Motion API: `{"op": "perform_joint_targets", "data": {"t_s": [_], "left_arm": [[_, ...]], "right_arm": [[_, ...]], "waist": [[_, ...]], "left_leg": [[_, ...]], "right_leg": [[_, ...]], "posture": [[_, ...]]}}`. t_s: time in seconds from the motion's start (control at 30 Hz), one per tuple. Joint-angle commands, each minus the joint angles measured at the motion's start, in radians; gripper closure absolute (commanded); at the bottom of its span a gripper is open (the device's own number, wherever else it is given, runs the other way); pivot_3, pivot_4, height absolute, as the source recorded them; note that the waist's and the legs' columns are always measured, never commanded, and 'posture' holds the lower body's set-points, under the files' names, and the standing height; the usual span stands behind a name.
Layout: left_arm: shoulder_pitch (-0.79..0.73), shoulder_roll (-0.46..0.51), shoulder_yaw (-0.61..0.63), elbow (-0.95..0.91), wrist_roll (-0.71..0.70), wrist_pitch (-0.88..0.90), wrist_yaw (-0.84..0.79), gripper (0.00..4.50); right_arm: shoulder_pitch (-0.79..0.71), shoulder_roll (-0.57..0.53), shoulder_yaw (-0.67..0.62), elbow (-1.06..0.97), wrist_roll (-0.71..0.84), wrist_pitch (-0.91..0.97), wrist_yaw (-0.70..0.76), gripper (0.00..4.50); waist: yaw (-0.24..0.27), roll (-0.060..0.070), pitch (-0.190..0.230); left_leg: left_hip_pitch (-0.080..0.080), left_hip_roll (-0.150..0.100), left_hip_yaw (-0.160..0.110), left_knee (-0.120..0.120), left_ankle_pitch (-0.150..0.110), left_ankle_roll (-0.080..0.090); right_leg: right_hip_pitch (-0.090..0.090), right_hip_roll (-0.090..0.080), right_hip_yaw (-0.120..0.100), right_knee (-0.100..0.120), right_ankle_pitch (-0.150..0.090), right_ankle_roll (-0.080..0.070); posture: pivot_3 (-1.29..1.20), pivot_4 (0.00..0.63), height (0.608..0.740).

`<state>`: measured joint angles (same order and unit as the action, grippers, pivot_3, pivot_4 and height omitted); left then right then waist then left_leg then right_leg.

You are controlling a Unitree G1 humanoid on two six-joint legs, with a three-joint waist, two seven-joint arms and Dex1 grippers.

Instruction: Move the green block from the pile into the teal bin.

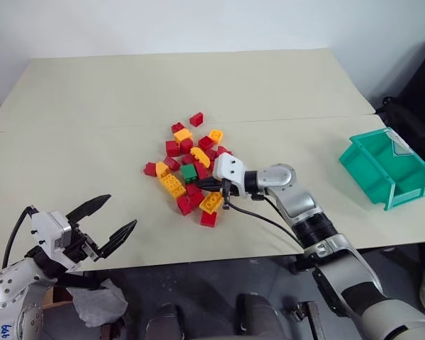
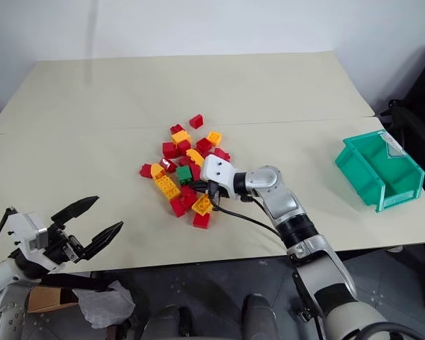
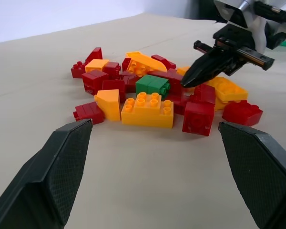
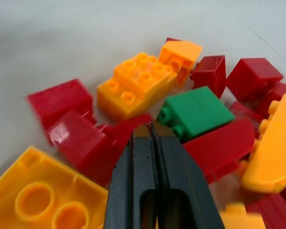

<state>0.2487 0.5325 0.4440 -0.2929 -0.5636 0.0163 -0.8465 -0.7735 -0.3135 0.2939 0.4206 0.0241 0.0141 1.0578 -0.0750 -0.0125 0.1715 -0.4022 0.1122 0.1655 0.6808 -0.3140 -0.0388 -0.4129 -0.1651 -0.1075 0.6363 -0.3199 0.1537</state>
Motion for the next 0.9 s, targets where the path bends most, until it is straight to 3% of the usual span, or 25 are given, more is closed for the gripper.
{"op": "perform_joint_targets", "data": {"t_s": [0.03, 0.23, 0.27, 0.33, 0.5, 0.73, 0.9], "left_arm": [[0.0, 0.009, -0.002, 0.0, -0.007, 0.0, -0.009, 0.0], [-0.015, 0.026, -0.009, 0.009, -0.045, 0.053, -0.039, 0.0], [-0.023, 0.033, -0.009, 0.02, -0.043, 0.053, -0.048, 0.0], [-0.046, 0.046, -0.004, 0.046, -0.044, 0.053, -0.059, 0.0], [-0.095, 0.093, 0.007, 0.116, -0.051, 0.083, -0.095, 0.0], [-0.139, 0.134, 0.023, 0.191, -0.045, 0.07, -0.142, 0.0], [-0.147, 0.117, 0.005, 0.185, -0.039, 0.076, -0.133, 0.0]], "right_arm": [[0.052, -0.057, -0.076, -0.089, 0.077, 0.04, 0.034, 4.44], [0.213, -0.22, -0.281, -0.294, 0.329, 0.167, 0.155, 4.44], [0.254, -0.251, -0.319, -0.318, 0.366, 0.184, 0.17, 4.28], [0.322, -0.3, -0.382, -0.341, 0.409, 0.191, 0.186, 3.92], [0.434, -0.389, -0.503, -0.295, 0.406, 0.09, 0.183, 2.44], [0.486, -0.413, -0.536, -0.228, 0.371, -0.053, 0.182, 0.14], [0.384, -0.354, -0.437, -0.264, 0.386, -0.031, 0.202, 0.03]], "waist": [[0.006, 0.0, 0.0], [0.03, 0.002, 0.001], [0.034, 0.002, 0.001], [0.046, 0.002, 0.001], [0.049, 0.002, 0.001], [0.044, 0.002, 0.001], [0.04, 0.002, 0.002]], "left_leg": [[0.0, 0.0, 0.0, 0.0, 0.0, 0.0], [0.0, 0.0, 0.0, 0.0, 0.0, 0.0], [0.0, 0.0, 0.0, 0.0, -0.001, 0.0], [0.0, 0.0, 0.0, 0.0, -0.001, 0.0], [0.0, 0.0, 0.002, 0.001, -0.001, 0.0], [0.002, 0.0, 0.004, 0.0, -0.001, 0.0], [0.002, 0.001, 0.005, 0.0, -0.001, 0.0]], "right_leg": [[0.0, 0.0, 0.0, 0.0, 0.0, 0.0], [0.0, 0.0, 0.0, -0.001, 0.0, 0.0], [0.0, 0.0, 0.0, -0.002, 0.0, 0.0], [0.0, 0.0, 0.0, -0.003, 0.0, 0.0], [0.001, 0.0, 0.0, -0.008, 0.0, 0.0], [0.001, 0.0, 0.0, -0.007, 0.0, 0.0], [0.001, 0.0, 0.0, -0.007, 0.0, 0.0]], "posture": [[0.0, 0.15, 0.74], [0.0, 0.15, 0.74], [0.0, 0.15, 0.74], [0.0, 0.15, 0.74], [0.0, 0.15, 0.74], [0.0, 0.15, 0.74], [0.0, 0.15, 0.74]]}}
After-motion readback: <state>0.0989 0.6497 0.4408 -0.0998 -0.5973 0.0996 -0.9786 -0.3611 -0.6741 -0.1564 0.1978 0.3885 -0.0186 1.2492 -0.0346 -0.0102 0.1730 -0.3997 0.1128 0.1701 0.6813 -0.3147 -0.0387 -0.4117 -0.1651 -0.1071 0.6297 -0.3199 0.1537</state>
